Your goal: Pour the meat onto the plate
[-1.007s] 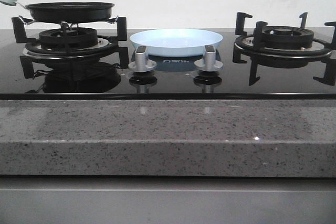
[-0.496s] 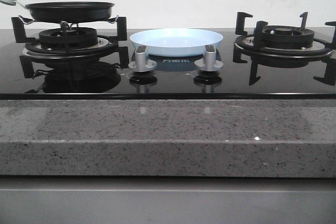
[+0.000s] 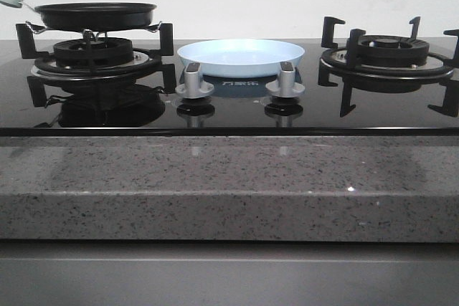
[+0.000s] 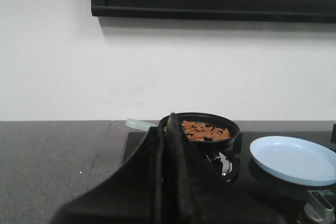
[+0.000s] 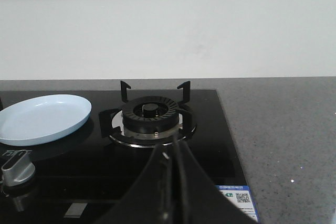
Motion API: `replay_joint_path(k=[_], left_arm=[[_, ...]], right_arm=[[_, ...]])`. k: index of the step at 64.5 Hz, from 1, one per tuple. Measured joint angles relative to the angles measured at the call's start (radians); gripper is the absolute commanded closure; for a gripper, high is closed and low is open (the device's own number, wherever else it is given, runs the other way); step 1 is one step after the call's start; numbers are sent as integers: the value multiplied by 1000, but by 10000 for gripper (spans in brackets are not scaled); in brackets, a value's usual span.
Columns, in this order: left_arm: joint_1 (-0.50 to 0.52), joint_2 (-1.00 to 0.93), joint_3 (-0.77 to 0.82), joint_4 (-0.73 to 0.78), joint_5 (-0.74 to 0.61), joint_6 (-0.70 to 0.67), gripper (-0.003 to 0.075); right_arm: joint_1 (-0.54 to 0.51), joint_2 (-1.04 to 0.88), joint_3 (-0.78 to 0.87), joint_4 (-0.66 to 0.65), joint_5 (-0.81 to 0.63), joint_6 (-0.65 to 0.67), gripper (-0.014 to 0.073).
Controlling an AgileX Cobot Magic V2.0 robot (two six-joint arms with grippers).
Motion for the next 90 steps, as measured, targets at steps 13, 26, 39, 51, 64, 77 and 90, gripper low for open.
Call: replay_joint_path(k=[13,26,39,51,64,77,90], left_arm=[[0,199,-158,0,184,0,741],[0,340,-187,0,238,0,741],[0,428,-187,0,251,0,741],[0,479,-187,0,247,0,674],[0,507,-187,0,217,0,279],[0,517,-187,0,194,0,209],[0,517,-187,0,190,0,209]], right_arm=[[0,183,-153,0,94,2,708],[0,340,-185,0,124,2,708],[0,465,-185,-1,130,0,708],[0,554,-185,-1,130,-9,648],[0,590,-185,-1,135,-17,276],[0,590,-185,-1,140,-17,145],[35,600,-247,47,213,-51,210]])
